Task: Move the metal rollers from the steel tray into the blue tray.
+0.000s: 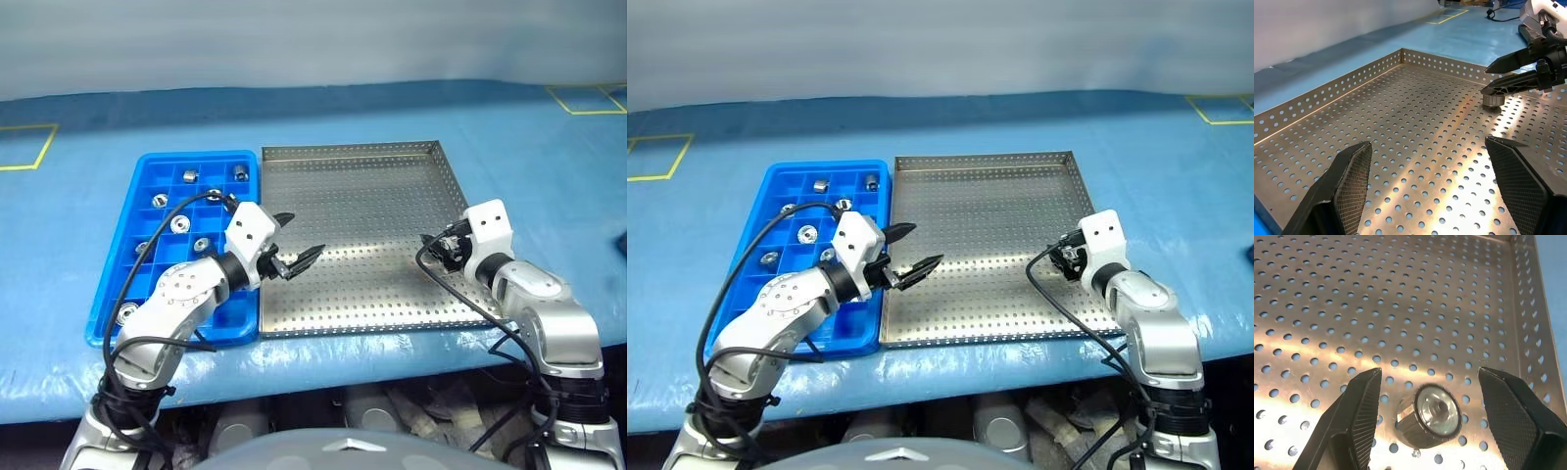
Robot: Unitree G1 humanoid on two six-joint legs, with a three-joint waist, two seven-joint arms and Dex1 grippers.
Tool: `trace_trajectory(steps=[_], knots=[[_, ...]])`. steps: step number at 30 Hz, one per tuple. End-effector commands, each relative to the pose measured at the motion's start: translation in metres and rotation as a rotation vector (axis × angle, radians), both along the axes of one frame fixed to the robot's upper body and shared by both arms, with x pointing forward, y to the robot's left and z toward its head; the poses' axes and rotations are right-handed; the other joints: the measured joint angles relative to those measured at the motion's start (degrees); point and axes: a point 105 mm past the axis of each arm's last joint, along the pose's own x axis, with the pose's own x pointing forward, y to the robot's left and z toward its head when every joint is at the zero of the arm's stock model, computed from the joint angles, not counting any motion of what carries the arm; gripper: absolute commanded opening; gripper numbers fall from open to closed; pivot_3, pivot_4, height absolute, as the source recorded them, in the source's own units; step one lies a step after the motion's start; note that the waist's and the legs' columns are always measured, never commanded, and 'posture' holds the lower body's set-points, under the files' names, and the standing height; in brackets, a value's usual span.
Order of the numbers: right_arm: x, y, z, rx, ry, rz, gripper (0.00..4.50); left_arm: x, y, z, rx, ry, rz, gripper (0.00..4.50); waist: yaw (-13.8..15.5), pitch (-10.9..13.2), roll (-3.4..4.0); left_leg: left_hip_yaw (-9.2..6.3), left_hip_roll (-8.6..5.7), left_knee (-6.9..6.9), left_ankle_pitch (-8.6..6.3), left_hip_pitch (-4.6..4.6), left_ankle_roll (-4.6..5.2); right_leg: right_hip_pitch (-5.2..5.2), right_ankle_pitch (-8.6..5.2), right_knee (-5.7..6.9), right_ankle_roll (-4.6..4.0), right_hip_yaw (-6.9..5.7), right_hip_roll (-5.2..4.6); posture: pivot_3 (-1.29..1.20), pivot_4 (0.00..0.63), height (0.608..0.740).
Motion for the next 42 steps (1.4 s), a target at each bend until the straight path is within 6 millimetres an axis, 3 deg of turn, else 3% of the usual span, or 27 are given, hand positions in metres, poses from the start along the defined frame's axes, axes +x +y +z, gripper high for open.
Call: trace_trajectory(steps=[1,16,22,30,34,42], knots=[[0.001,-0.009,0.004,0.04,-0.024,-0.048,3.3,-0.001,-0.003,0.009,-0.005,-0.052,-0.02,4.03,-0.5,0.0,0.0,0.06,0.0,0.0,-0.02,0.01,0.03,-0.01,0.02,0.0,0.03,0.07,0.0,-0.26,0.15,0.74],[0.017,-0.008,-0.015,0.175,0.008,-0.082,3.3,-0.002,0.003,0.006,0.007,-0.053,0.011,4.03,-1.2,0.0,0.02,0.4,0.0,0.01,-0.13,0.06,0.23,-0.07,0.1,-0.04,0.14,0.36,0.0,-0.22,0.15,0.74],[0.017,-0.005,-0.015,0.164,0.008,-0.067,1.85,-0.004,0.007,0.006,0.01,-0.053,0.023,4.03,-0.9,0.0,0.02,0.41,-0.01,0.01,-0.14,0.05,0.26,-0.08,0.11,-0.04,0.16,0.38,-0.03,-0.21,0.15,0.74],[0.019,0.003,-0.004,0.147,-0.029,-0.031,1.85,-0.005,0.009,0.006,0.013,-0.053,0.025,4.03,-0.6,0.0,0.02,0.43,0.0,0.01,-0.15,0.06,0.26,-0.08,0.11,-0.04,0.17,0.39,-0.03,-0.21,0.15,0.74],[0.019,0.036,0.014,0.155,-0.077,0.127,1.85,-0.008,0.023,0.01,0.035,-0.055,0.06,4.03,-0.8,0.0,0.06,0.45,0.03,0.01,-0.15,0.05,0.26,-0.15,0.11,-0.03,0.17,0.43,-0.05,-0.19,0.15,0.74],[0.007,0.15,0.053,0.211,-0.151,0.676,1.85,-0.049,0.087,0.02,0.169,0.002,0.232,4.03,0.0,0.1,0.01,0.4,0.23,0.0,-0.12,0.08,0.17,-0.19,0.08,0.01,0.12,0.27,-0.07,-0.06,0.15,0.74]])
